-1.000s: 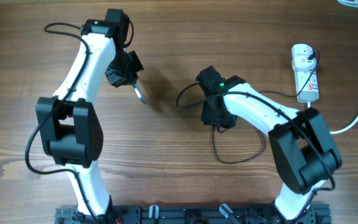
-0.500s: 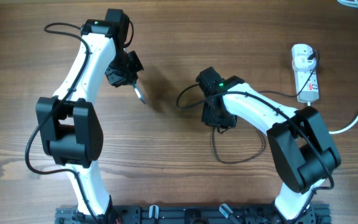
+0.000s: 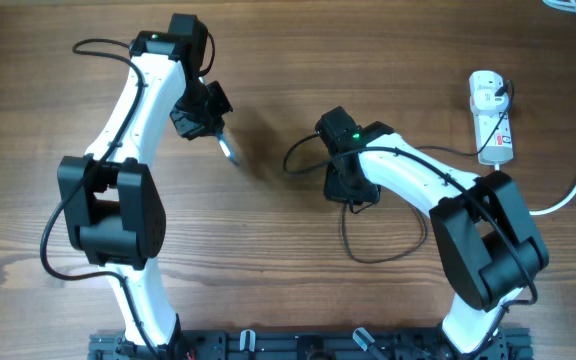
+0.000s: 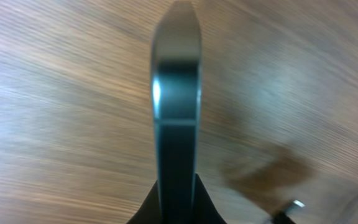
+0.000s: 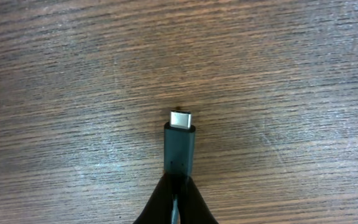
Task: Plug charger to phone and switch on socket
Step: 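Grasp the black USB-C cable plug with the right gripper, then insert the USB-C plug into the phone's bottom port with the right gripper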
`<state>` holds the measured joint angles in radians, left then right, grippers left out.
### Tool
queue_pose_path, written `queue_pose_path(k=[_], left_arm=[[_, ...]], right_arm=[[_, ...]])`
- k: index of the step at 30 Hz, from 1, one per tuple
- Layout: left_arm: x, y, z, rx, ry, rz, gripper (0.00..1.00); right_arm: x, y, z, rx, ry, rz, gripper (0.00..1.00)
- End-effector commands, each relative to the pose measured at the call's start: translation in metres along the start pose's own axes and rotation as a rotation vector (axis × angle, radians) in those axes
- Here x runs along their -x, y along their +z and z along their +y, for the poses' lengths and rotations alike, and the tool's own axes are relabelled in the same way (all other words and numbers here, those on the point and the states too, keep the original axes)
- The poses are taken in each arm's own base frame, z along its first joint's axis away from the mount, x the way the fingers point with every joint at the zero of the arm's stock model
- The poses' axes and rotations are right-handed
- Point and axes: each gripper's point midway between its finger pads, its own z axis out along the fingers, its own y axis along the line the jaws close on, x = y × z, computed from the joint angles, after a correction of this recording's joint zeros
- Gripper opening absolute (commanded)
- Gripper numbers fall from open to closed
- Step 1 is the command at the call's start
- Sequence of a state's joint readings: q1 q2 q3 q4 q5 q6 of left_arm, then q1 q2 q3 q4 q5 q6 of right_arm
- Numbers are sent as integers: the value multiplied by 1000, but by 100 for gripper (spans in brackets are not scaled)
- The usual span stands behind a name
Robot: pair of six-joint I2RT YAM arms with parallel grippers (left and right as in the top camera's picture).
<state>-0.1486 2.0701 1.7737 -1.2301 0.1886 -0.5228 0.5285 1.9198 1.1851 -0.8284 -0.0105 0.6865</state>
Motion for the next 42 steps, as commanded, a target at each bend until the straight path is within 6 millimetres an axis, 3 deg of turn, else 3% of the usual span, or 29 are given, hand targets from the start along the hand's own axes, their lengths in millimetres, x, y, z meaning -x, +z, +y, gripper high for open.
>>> queue_pose_path(k=[1,3,5,8,12,15,19,22,26,34,42], left_arm=[[-24,-20,-60,-358,210,107,4],[-31,-32,-84,-513,281,134,4],[-38,-49,-104,-662,365,145,4],[-38,-66,-112,-704,412,97,4],[-61,-122,-134,-782,559,-33,4],[-89,-157,-148,-825,656,-95,4],[-130,-189,-157,-862,753,-131,4],[-118,-191,-151,-783,735,-218,4],[-116,-190,-149,-781,652,-190,4],[-136,-201,-155,-889,664,-88,4],[-134,-196,-151,-855,650,-91,4]], right_arm=[[-4,-10,25,116,-93,54,4],[-3,-34,36,168,-126,56,4],[-8,-72,47,252,-215,48,4],[-30,-125,60,407,-371,7,4],[-59,-195,78,546,-510,-155,4],[-69,-230,86,627,-535,-256,4],[-67,-235,83,627,-481,-268,4],[-71,-253,82,666,-493,-303,4],[-72,-271,73,674,-491,-377,5],[-60,-272,68,635,-446,-429,4],[-55,-273,66,614,-445,-454,4]])
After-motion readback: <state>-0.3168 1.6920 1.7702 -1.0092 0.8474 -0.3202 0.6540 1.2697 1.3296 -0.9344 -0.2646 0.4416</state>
